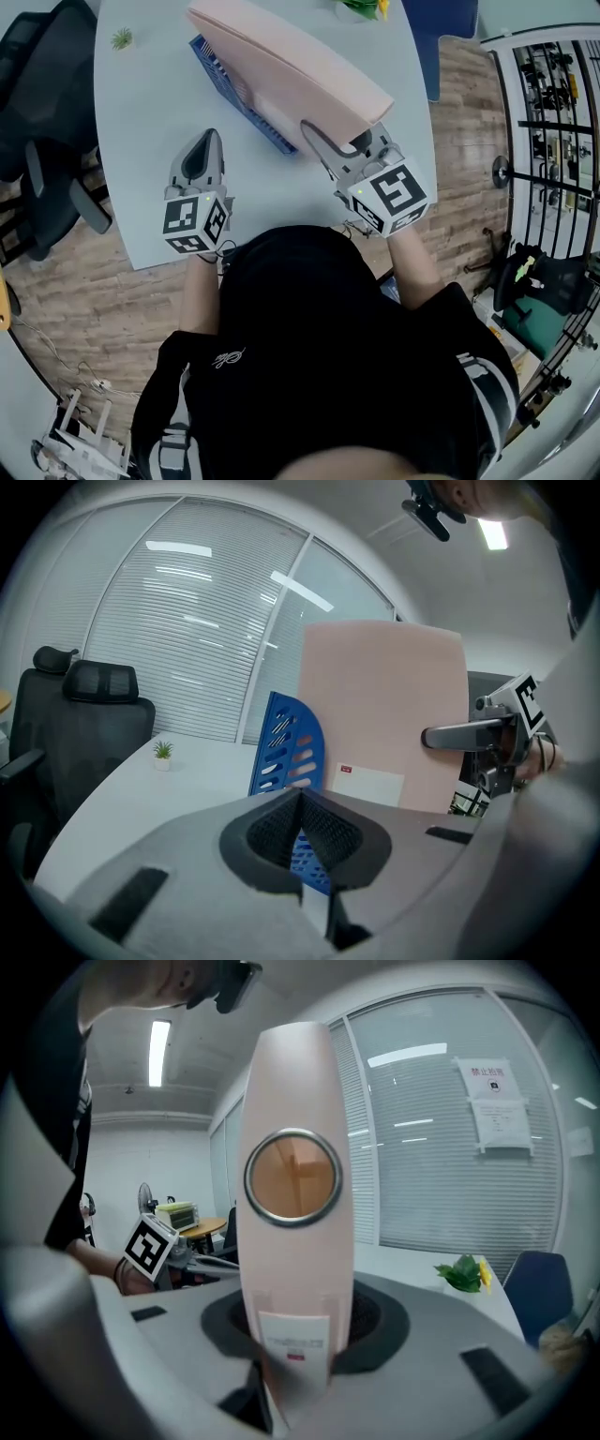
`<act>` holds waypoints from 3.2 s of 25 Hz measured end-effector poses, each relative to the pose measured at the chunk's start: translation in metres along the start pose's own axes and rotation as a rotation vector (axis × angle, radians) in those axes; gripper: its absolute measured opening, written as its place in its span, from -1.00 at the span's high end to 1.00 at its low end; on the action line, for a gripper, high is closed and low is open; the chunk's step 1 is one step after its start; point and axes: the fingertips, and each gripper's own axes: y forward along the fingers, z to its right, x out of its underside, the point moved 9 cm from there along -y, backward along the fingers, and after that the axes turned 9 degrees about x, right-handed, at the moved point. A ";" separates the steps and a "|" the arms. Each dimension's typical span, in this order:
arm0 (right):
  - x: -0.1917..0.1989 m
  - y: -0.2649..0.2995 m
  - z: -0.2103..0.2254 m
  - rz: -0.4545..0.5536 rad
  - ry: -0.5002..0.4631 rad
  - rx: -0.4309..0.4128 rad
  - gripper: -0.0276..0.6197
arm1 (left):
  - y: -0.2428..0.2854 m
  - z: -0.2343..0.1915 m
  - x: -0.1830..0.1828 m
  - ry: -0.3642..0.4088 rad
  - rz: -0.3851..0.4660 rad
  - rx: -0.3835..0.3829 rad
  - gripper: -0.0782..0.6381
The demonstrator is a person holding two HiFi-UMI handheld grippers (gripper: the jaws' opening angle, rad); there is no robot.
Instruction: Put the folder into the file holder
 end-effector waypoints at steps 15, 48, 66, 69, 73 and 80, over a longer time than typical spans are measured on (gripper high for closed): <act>0.011 0.005 0.006 0.235 0.034 0.039 0.49 | 0.000 0.011 0.001 0.016 -0.005 -0.012 0.79; 0.062 0.043 0.008 0.201 0.096 0.063 0.50 | 0.006 0.003 0.009 0.012 -0.032 -0.047 0.79; 0.080 0.051 0.005 0.165 0.081 0.067 0.47 | 0.013 0.002 0.018 0.002 -0.051 -0.052 0.79; 0.084 0.054 0.003 0.148 0.077 0.070 0.45 | 0.013 0.001 0.020 0.001 -0.052 -0.052 0.79; 0.086 0.056 0.001 0.132 0.067 0.073 0.44 | 0.012 0.000 0.019 0.001 -0.050 -0.053 0.79; 0.090 0.058 -0.001 0.099 0.053 0.082 0.42 | 0.011 0.000 0.019 0.001 -0.046 -0.054 0.79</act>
